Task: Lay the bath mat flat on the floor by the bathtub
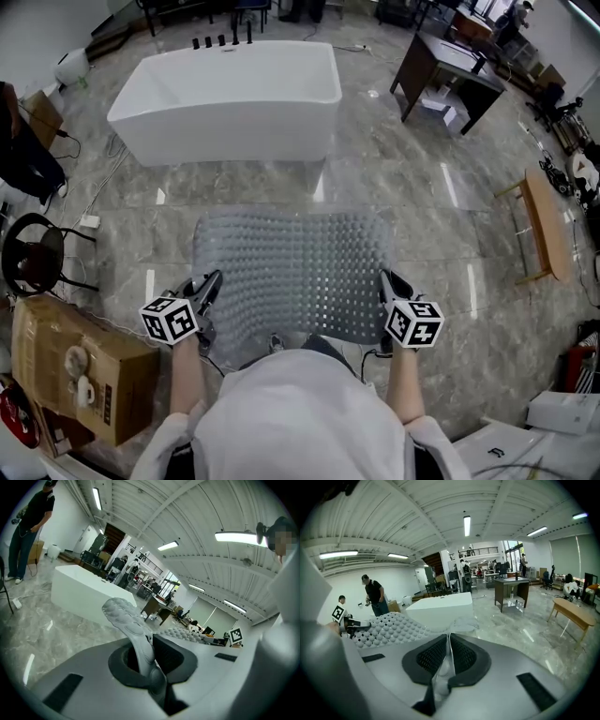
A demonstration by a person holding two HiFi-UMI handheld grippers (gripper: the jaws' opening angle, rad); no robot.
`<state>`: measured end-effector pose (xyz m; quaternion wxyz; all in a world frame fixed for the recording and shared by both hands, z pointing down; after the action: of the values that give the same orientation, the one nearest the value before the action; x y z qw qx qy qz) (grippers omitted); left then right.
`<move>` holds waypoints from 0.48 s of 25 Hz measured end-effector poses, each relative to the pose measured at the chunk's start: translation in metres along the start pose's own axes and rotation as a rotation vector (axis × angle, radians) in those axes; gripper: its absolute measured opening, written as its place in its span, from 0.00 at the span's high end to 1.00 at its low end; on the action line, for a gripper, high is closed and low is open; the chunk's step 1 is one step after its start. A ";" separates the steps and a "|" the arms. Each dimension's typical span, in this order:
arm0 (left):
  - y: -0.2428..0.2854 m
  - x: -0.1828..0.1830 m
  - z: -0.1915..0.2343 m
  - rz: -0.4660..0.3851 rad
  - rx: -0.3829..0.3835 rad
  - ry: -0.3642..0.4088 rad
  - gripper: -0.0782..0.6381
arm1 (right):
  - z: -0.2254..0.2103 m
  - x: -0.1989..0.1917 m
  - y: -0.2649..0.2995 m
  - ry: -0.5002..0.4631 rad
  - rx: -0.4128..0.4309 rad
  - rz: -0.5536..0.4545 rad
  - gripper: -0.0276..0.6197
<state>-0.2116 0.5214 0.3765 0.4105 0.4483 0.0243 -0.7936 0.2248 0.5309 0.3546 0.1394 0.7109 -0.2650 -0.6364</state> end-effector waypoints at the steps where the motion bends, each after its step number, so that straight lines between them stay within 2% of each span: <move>1: -0.001 0.000 0.003 0.002 -0.006 0.000 0.83 | 0.002 -0.001 0.000 0.004 -0.003 -0.001 0.89; 12: 0.017 0.024 0.029 0.006 -0.004 -0.007 0.83 | 0.000 0.022 0.024 0.002 -0.021 -0.011 0.89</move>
<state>-0.2260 0.4835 0.3821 0.4140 0.4448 0.0233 -0.7939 0.2215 0.4993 0.3496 0.1438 0.7114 -0.2544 -0.6392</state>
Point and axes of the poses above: the fingertips, and each gripper's own axes: y forward along the fingers, z to its left, x out of its top, the point moved 7 cm from there along -y, backward along the fingers, and after that the axes turned 5 degrees about -x, right-handed, at the moved point
